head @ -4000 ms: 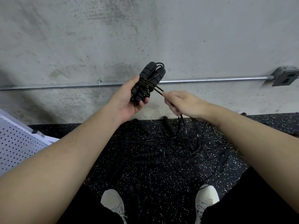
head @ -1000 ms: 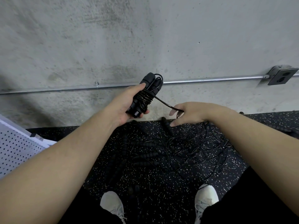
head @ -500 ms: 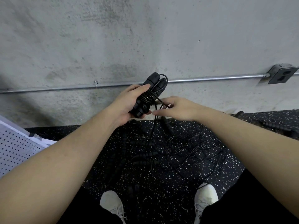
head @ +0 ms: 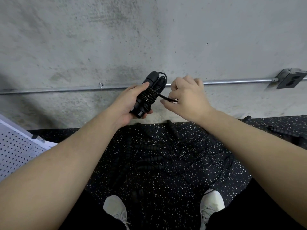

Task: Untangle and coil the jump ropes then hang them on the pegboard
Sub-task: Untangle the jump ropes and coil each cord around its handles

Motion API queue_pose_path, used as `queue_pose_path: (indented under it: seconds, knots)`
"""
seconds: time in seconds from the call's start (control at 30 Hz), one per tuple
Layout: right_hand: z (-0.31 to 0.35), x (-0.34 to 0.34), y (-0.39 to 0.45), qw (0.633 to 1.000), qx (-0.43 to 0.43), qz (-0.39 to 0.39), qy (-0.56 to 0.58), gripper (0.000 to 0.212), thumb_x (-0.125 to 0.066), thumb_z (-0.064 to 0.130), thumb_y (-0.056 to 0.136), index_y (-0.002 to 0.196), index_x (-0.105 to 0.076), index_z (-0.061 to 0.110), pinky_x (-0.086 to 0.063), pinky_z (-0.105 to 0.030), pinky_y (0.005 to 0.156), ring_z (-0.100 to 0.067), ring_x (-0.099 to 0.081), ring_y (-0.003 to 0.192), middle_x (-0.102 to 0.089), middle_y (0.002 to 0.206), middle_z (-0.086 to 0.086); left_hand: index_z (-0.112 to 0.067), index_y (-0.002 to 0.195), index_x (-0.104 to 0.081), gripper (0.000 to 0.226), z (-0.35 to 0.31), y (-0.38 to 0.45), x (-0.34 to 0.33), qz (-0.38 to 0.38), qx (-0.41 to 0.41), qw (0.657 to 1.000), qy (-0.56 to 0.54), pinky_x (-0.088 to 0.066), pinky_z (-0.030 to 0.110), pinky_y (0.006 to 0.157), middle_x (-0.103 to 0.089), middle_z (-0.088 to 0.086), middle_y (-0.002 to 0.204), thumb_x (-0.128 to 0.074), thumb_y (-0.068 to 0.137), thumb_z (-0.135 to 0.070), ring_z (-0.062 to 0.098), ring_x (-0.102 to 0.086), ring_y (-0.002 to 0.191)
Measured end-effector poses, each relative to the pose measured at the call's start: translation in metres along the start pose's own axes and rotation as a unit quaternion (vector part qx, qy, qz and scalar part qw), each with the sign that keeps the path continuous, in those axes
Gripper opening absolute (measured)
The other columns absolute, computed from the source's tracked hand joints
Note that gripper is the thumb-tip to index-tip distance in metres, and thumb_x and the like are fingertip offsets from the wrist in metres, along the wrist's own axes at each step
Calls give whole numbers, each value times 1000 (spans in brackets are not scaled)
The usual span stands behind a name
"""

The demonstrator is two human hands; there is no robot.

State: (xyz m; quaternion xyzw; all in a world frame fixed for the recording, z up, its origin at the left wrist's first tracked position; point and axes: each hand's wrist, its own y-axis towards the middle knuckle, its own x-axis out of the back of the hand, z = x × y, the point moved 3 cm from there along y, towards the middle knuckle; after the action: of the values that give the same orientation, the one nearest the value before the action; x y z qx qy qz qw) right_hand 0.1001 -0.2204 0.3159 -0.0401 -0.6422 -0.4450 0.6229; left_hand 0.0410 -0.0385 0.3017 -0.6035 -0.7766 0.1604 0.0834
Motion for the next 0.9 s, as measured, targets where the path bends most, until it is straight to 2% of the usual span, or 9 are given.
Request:
queue_pose_path:
  seconds: [0.13, 0.2, 0.3, 0.37, 0.43, 0.63, 0.73, 0.8, 0.9]
  knots:
    - [2, -7, -2, 996, 36, 80, -15, 45, -49, 56, 95, 89, -76, 22, -18, -60, 114, -19, -60, 110, -71, 99, 9, -13, 129, -62, 54, -3, -2, 6, -6, 12, 1000, -27, -50, 31, 50, -73, 10, 90, -70, 91, -50, 36, -73, 74]
    - [2, -10, -5, 989, -7, 131, 65, 33, -49, 46, 103, 95, -70, 22, -15, -56, 122, -13, -65, 101, -73, 88, 12, -12, 121, -66, 47, -4, -5, 5, 7, 18, 999, -44, -49, 29, 48, -72, 8, 84, -66, 93, -49, 32, -71, 68]
    - [3, -11, -10, 952, -77, 211, 208, 24, -48, 38, 106, 99, -65, 23, -50, -31, 95, -15, -71, 76, -72, 70, 5, -14, 107, -69, 37, -8, -11, 3, 31, 20, 997, -69, -48, 27, 47, -70, 6, 78, -61, 96, -49, 28, -69, 64]
    - [3, -9, -10, 925, -113, 242, 269, 27, -50, 40, 104, 93, -67, 23, -52, -24, 66, -13, -65, 60, -68, 63, 5, -15, 105, -70, 36, -9, -13, 3, 37, 17, 996, -82, -47, 26, 47, -70, 5, 78, -61, 97, -48, 28, -68, 64]
    - [1, -3, -8, 895, -156, 244, 338, 35, -54, 44, 102, 79, -66, 20, -44, -17, 56, -9, -48, 47, -58, 55, 6, -15, 103, -71, 35, -10, -14, 4, 35, 15, 994, -99, -46, 26, 46, -69, 5, 79, -61, 97, -48, 28, -68, 63]
    - [-2, 7, -6, 868, -178, 255, 387, 53, -35, 48, 107, 75, -46, 7, -37, -6, 54, -5, -31, 46, -42, 65, -7, -16, 101, -72, 35, -15, -17, 3, 78, -22, 989, -121, -43, 25, 43, -68, 6, 84, -55, 98, -47, 28, -65, 61]
    - [-3, 2, -9, 863, -166, 309, 365, 54, -30, 60, 104, 72, -38, 16, -36, -23, 74, -17, -33, 61, -42, 70, -5, -15, 106, -71, 39, -15, -17, -1, 124, -35, 985, -119, -42, 25, 41, -66, 6, 84, -55, 95, -48, 28, -63, 61]
    - [-10, 0, -12, 860, -170, 335, 344, 61, -36, 74, 95, 67, -40, 20, -36, -34, 80, -17, -36, 62, -44, 68, 1, -14, 108, -70, 42, -13, -18, -2, 159, -29, 982, -102, -42, 24, 40, -66, 6, 84, -53, 93, -49, 27, -63, 60]
    - [-27, 5, -16, 863, -215, 312, 334, 65, -59, 77, 73, 59, -45, 16, -38, -27, 79, 0, -43, 50, -47, 55, 17, -15, 105, -72, 40, -7, -20, -5, 214, -1, 976, -41, -45, 25, 41, -69, 8, 85, -55, 94, -50, 27, -64, 59]
